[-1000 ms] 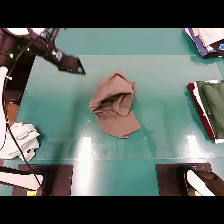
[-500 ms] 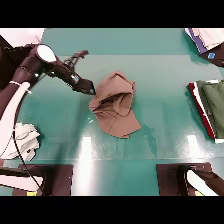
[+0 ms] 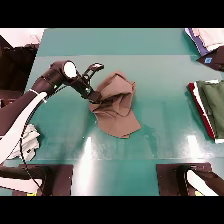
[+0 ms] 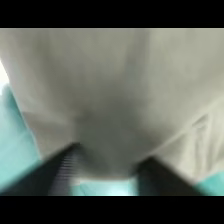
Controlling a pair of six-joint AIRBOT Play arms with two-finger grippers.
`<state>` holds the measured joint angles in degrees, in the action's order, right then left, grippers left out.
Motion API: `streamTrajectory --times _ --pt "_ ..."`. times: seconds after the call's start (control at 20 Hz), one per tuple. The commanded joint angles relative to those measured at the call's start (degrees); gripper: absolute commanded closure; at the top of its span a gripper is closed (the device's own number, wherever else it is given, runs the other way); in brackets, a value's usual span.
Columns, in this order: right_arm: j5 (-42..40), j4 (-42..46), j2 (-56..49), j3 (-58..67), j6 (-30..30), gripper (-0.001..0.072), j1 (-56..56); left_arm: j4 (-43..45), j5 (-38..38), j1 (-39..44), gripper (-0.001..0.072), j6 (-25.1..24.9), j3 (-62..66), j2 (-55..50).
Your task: Fold the shirts.
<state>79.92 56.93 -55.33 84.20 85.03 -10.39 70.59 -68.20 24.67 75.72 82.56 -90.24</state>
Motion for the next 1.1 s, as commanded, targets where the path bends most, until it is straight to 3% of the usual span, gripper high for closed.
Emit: streamTrajectory --times 0.0,0.15,0.2,0.25,0.3,0.35,0.5,0.7,0.95,1.05 --pt "1.62 0.0 1.88 -7.08 0.0 0.0697 0.07 1.01 2.23 0.39 0.0681 1.84 -0.24 0.33" --pt "0.87 -1.16 4.68 -21.81 0.02 0.0696 0.07 1.27 0.09 0.42 0.0685 1.88 3.21 0.66" --pt "0.7 -3.48 5.29 -27.76 -0.04 0.0661 0.07 1.2 -0.79 0.42 0.0685 1.9 5.35 0.66" --pt "0.61 -5.84 5.4 -33.2 -0.15 0.0446 0.22 1.09 -1.22 0.42 0.0685 1.9 7.45 0.66" --pt "-0.24 -8.09 5.01 -38.86 -1.25 0.0188 1.05 0.92 -1.51 0.42 0.0685 1.92 9.64 0.66" --pt "-2.45 -9.86 4.2 -43.63 -2.01 0.015 2.45 0.81 -1.73 0.42 0.0685 1.92 11.47 0.66" --pt "-15.47 -15.85 0.24 -54.58 -3.5 0.0151 10.45 0.26 -3.13 0.42 0.0685 1.92 14.82 0.66" --pt "-30.6 -23.3 -7.52 -57.4 -4.72 0.0152 24.48 0.2 -5.29 0.42 0.0685 1.9 14.99 0.66" --pt "-38.25 -27.52 -14.6 -57.4 -4.76 0.0166 33.35 0.59 -6.4 0.42 0.0685 1.9 14.99 0.66" --pt "-40.7 -27.39 -14.21 -57.4 -4.76 0.0486 34.6 0.59 -6.27 0.42 0.0684 1.92 14.99 0.66"
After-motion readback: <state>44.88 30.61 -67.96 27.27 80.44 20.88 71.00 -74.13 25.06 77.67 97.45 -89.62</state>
